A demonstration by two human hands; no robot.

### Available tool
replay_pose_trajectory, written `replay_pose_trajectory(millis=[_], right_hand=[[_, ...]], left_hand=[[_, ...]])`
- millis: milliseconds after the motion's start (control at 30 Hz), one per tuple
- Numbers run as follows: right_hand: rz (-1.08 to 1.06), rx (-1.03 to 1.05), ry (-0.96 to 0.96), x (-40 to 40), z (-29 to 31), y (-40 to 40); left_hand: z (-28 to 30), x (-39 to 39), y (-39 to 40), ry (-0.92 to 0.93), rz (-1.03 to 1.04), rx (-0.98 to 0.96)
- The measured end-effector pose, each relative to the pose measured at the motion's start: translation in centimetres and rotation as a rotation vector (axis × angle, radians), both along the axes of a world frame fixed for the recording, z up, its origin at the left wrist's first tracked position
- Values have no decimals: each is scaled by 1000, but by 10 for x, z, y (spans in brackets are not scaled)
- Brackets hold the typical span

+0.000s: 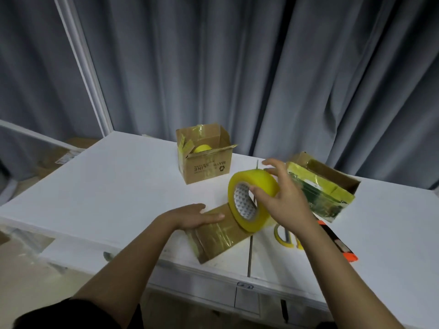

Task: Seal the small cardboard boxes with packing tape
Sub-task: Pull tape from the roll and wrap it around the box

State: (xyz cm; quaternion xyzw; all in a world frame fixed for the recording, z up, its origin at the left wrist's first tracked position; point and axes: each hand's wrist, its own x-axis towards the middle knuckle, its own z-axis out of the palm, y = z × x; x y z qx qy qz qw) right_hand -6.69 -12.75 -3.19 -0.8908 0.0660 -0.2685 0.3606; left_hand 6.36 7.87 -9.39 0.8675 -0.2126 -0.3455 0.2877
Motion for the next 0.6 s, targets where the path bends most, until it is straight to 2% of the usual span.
replay_pose_trajectory(millis=[33, 100, 167, 200, 267, 300, 400, 467, 600], right_hand=[[13, -22, 7, 6, -2, 8], [54, 8, 24, 15, -12, 28], [56, 13, 46, 19, -24, 44], [32, -16, 62, 20, -29, 47], [14, -54, 104, 17, -35, 45], [34, -47, 124, 14, -37, 42], [117, -5, 194, 8, -31, 30], [152, -10, 225, 8, -16, 29], [101, 21, 112, -11, 22, 18]], left_hand=[[-4, -3, 1, -72, 54, -16], [-5, -10, 3, -389, 82, 5], [-3, -27, -1, -727, -10, 3], [-5, -36, -5, -808, -53, -33], [-12, -51, -8, -792, -113, -50], [-16, -57, -9, -789, -150, 30], [-28, -61, -8, -949, -205, 271], [-33, -60, -8, -986, -192, 273], [-35, -59, -10, -979, -166, 286]])
